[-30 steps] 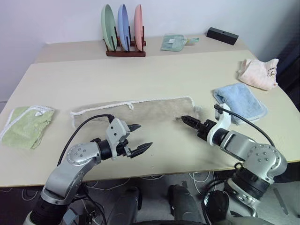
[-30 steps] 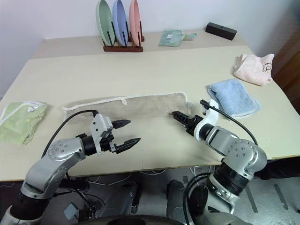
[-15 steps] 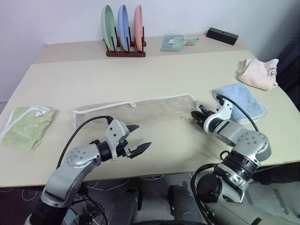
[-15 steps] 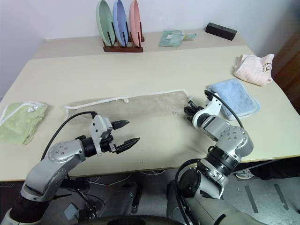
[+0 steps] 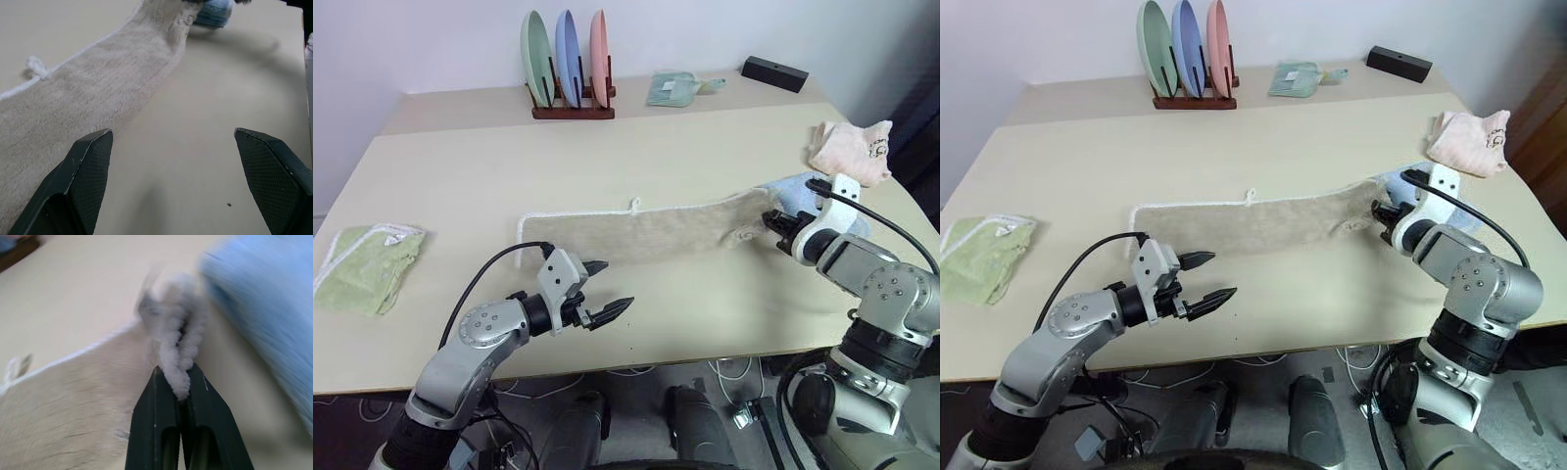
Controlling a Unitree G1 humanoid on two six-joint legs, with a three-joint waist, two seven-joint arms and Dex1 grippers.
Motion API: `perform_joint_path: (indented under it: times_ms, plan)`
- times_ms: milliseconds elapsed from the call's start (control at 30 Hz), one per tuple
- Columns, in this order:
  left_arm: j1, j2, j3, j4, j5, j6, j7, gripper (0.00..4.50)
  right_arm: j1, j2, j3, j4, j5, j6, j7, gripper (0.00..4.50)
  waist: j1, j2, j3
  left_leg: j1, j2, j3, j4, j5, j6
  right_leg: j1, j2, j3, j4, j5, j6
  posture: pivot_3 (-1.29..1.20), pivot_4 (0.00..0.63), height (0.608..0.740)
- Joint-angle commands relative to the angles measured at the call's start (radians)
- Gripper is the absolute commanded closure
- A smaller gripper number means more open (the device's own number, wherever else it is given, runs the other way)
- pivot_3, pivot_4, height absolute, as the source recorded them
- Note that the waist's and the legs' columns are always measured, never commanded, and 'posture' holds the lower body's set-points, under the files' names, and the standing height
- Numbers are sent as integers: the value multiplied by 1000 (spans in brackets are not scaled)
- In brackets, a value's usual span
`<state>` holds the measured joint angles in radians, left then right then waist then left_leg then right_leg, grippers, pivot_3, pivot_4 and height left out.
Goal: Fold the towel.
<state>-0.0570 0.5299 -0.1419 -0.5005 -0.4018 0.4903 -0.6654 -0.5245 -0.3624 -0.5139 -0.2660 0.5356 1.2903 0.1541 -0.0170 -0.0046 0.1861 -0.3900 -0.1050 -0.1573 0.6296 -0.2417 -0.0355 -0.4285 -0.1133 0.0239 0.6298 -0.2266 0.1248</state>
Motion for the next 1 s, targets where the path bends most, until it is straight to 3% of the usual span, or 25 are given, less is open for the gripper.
perform_joint_path:
  times_ms: [33, 133, 200, 333, 533, 900, 1000]
  plan:
    - [3, 10, 25, -31, -7, -11, -9, 457, 23, -119, 183, -118, 2, -161, 181, 4470, 1, 0, 0, 0, 0, 0, 0, 0, 0, 0, 0, 0, 0, 0, 0, 0, 150, 740]
    - [11, 14, 26, -52, -19, 3, -11, 457, 60, -232, 399, -192, -43, -287, 331, 4470, 2, 0, 0, 0, 0, 0, 0, 0, 0, 0, 0, 0, 0, 0, 1, 0, 150, 740]
    - [9, 13, 25, -58, -21, 9, -10, 457, 73, -270, 477, -201, -69, -343, 376, 4470, 1, -1, 0, 0, 0, 0, 0, 0, 0, 0, 0, 0, -1, -1, 1, 0, 150, 740]
    - [2, -1, 13, -73, -28, 29, 6, 457, 56, -260, 749, -117, -221, -486, 421, 4470, 4, -2, 1, 0, 0, 0, 1, 0, 0, 0, 0, 0, -1, -1, 1, 0, 150, 740]
    - [11, 3, 10, -92, -28, 43, 12, 457, 23, -158, 797, -6, -276, -530, 395, 4470, 7, -3, 2, -1, 0, -2, 1, 0, 0, 0, 0, 0, -1, 0, 1, 0, 150, 740]
    - [7, -9, -11, -92, -23, 47, 22, 457, 9, -85, 815, 9, -333, -545, 404, 4470, 6, -3, 2, -1, 0, -4, 0, 0, 0, 0, 0, 0, -1, 0, 1, 0, 150, 740]
    - [13, -8, -9, -85, -19, 40, 17, 457, 22, -107, 789, -37, -297, -542, 458, 3560, 7, -3, 2, -1, 0, -4, 0, 0, 0, 0, 0, 0, -1, 0, 1, 0, 150, 740]
